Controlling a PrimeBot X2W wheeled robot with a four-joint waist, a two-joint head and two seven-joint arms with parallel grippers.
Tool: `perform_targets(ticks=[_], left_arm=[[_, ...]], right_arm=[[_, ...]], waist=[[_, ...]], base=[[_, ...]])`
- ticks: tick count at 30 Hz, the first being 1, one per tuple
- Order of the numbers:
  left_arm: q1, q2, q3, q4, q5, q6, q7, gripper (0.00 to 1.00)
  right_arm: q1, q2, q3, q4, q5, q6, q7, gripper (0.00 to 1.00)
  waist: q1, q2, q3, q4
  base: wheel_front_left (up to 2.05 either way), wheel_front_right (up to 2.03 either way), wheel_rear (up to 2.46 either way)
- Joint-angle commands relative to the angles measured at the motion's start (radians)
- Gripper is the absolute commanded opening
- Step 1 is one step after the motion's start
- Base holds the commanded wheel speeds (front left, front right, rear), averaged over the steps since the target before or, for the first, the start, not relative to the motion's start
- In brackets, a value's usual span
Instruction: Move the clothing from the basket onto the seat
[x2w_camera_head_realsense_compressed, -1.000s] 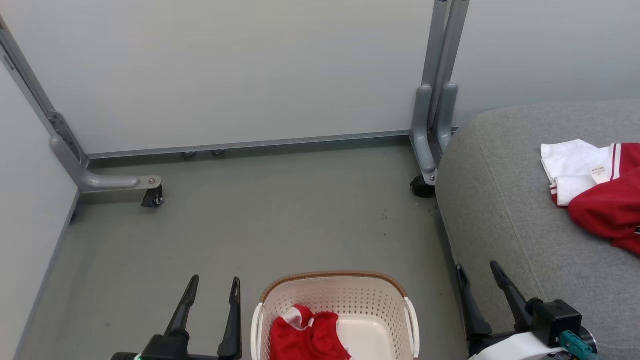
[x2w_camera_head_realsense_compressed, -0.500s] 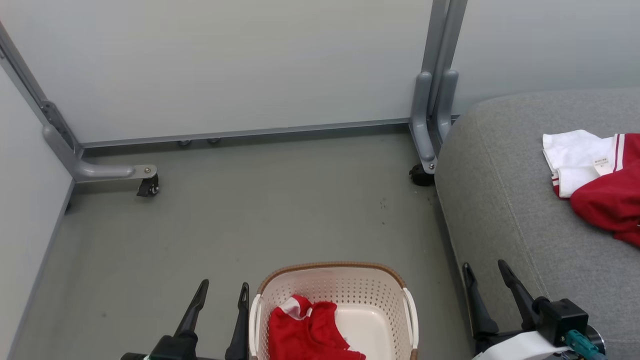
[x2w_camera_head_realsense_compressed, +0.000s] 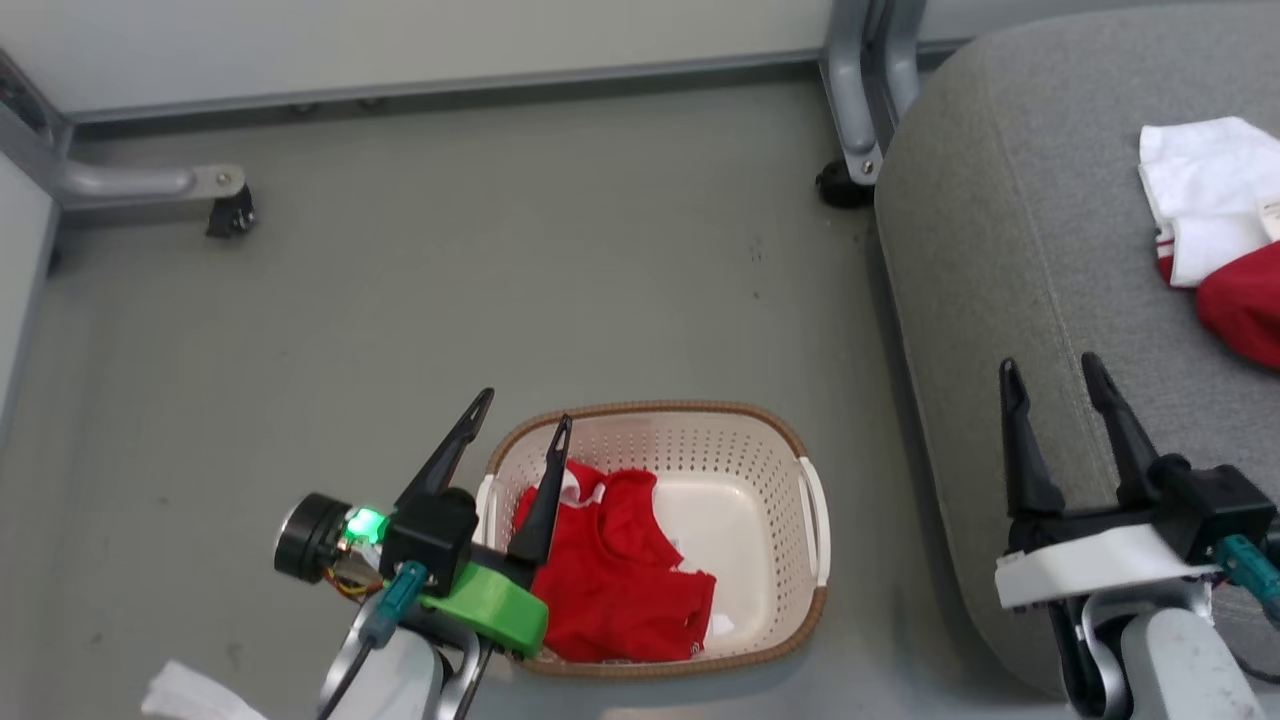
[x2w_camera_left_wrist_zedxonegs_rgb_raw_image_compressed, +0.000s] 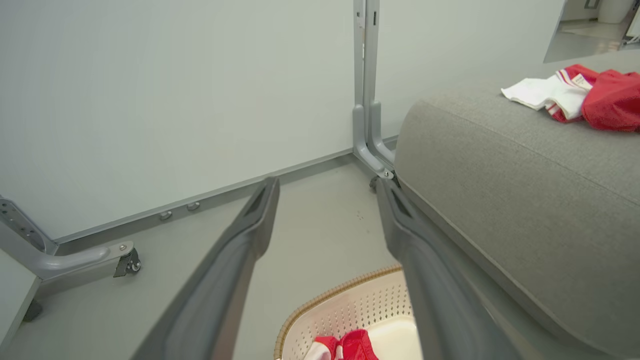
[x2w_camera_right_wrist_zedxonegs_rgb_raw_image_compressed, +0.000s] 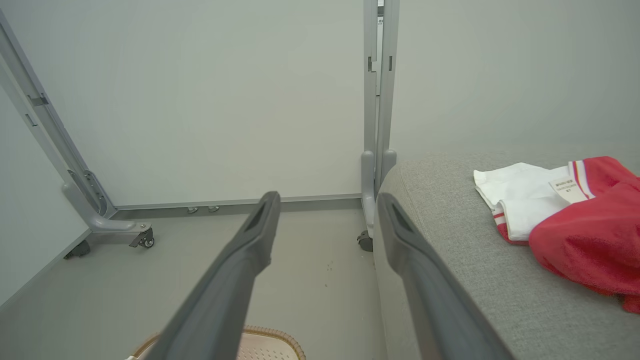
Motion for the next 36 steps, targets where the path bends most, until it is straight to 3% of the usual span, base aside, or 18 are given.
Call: perform_targets(ticks=[1, 8, 14, 22, 28, 36], left_arm=[[-0.066, 0.016, -0.012, 0.028, 0.012, -0.007, 0.001, 1.0], [-0.335, 0.084, -0.159, 0.219, 0.082, -0.014, 0.001, 1.0], [-0.565, 0.134, -0.456, 0.469, 0.072, -0.015, 0.001, 1.0], [-0.807, 0.098, -0.779, 0.764, 0.015, -0.014, 0.02, 1.0], [-0.918, 0.077, -0.901, 0.901, 0.001, -0.014, 0.039, 1.0], [-0.983, 0.064, -0.95, 0.996, 0.047, -0.015, 0.076, 1.0]], right_arm=[[-0.044, -0.005, -0.011, -0.015, -0.007, 0.0, -0.003, 1.0], [-0.164, -0.007, -0.057, -0.077, 0.001, 0.0, -0.003, 1.0], [-0.227, 0.003, -0.053, -0.131, -0.005, 0.0, -0.003, 1.0], [-0.275, 0.015, -0.031, -0.2, -0.025, 0.0, -0.003, 1.0], [-0.31, 0.018, 0.004, -0.26, -0.041, 0.0, -0.003, 1.0], [-0.355, 0.02, 0.06, -0.36, -0.046, 0.0, -0.003, 1.0]], waist=[[0.0, 0.0, 0.244, -0.029], [0.0, 0.0, 0.463, -0.09], [0.0, 0.0, 0.616, -0.139], [0.0, 0.0, 0.771, -0.183], [0.0, 0.0, 0.852, -0.198], [0.0, 0.0, 0.911, -0.227]], base=[[0.0, 0.0, 0.0], [0.0, 0.0, 0.0], [0.0, 0.0, 0.0], [0.0, 0.0, 0.0], [0.0, 0.0, 0.0], [0.0, 0.0, 0.0]])
